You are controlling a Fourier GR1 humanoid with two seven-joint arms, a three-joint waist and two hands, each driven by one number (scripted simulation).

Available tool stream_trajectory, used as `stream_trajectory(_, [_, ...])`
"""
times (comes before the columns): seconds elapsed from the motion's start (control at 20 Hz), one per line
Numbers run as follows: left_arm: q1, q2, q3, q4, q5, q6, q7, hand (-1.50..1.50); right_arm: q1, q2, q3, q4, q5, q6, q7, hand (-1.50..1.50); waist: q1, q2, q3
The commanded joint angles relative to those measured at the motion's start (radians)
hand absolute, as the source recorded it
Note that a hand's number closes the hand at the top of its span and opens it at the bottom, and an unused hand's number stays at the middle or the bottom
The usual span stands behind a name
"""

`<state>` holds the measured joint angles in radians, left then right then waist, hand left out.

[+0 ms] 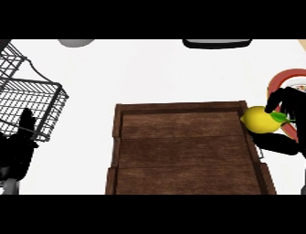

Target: Pick the lemon from the tray and place it in the plate

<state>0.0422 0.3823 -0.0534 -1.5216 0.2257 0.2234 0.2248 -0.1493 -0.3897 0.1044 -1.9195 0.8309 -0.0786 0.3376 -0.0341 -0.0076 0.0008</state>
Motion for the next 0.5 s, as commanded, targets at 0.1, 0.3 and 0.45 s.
stream_trajectory(0.1, [-0.095, 0.011, -0.015, 0.01, 0.004, -0.095, -0.064, 0.0, 0.072, -0.002, -0.177, 0.021, -0.087, -0.063, -0.014, 1.5, 0.014, 0.007, -0.001])
stream_trajectory(0.3, [-0.149, -0.014, -0.021, 0.019, -0.016, -0.059, -0.04, 0.0, 0.053, -0.054, -0.322, 0.133, -0.225, -0.045, -0.091, 1.5, 0.014, 0.009, 0.0])
stream_trajectory(0.45, [-0.163, -0.017, -0.028, 0.051, -0.038, -0.058, -0.049, 0.0, 0.008, -0.096, -0.39, 0.273, -0.251, -0.052, -0.157, 1.5, 0.022, 0.013, 0.0])
